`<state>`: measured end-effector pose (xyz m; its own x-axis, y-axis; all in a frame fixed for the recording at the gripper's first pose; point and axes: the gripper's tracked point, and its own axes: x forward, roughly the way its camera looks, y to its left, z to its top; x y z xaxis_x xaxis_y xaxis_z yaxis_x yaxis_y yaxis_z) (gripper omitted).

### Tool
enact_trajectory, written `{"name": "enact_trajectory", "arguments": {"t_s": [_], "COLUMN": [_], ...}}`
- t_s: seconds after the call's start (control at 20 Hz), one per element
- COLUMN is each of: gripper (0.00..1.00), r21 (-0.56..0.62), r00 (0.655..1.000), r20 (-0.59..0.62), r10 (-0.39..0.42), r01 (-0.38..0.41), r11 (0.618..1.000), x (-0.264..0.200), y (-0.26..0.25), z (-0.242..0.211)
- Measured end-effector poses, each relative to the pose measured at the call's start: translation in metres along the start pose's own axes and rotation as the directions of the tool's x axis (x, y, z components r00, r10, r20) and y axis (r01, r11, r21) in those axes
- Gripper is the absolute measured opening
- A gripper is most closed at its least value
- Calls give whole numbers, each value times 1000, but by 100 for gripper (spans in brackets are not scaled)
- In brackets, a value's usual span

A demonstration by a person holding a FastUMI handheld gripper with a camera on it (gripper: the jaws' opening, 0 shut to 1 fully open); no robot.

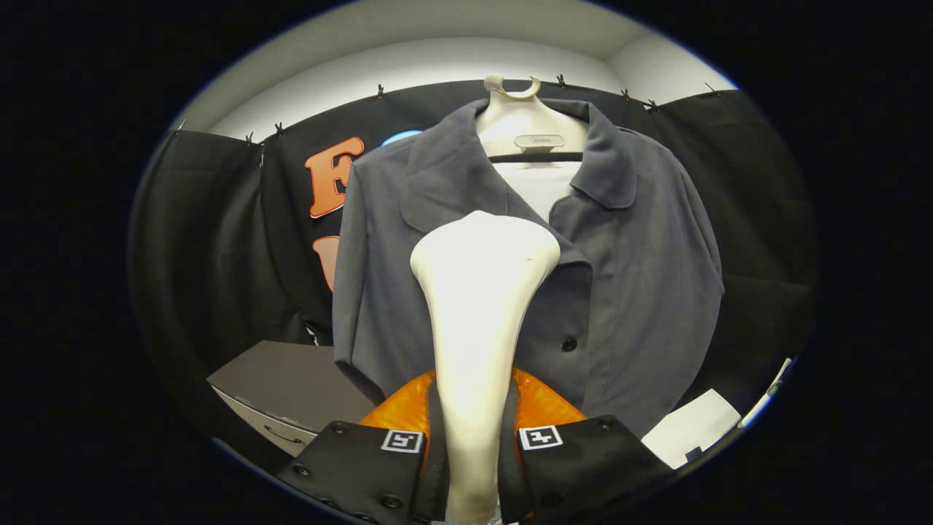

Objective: Iron the clothes twice with a garment steamer, once on the left side and once on the right side.

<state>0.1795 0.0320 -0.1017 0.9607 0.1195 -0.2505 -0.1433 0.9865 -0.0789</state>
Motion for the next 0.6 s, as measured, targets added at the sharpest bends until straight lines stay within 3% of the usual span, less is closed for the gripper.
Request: {"name": "enact_trajectory", "arguments": {"t_s": [0.6], "gripper": [34], "r21": [26], "r00": [994], "r20": [-107], "r10": [-13], "r01": [15], "r11": [1000], "x": [1], "y": [-11], "z": [-73]}}
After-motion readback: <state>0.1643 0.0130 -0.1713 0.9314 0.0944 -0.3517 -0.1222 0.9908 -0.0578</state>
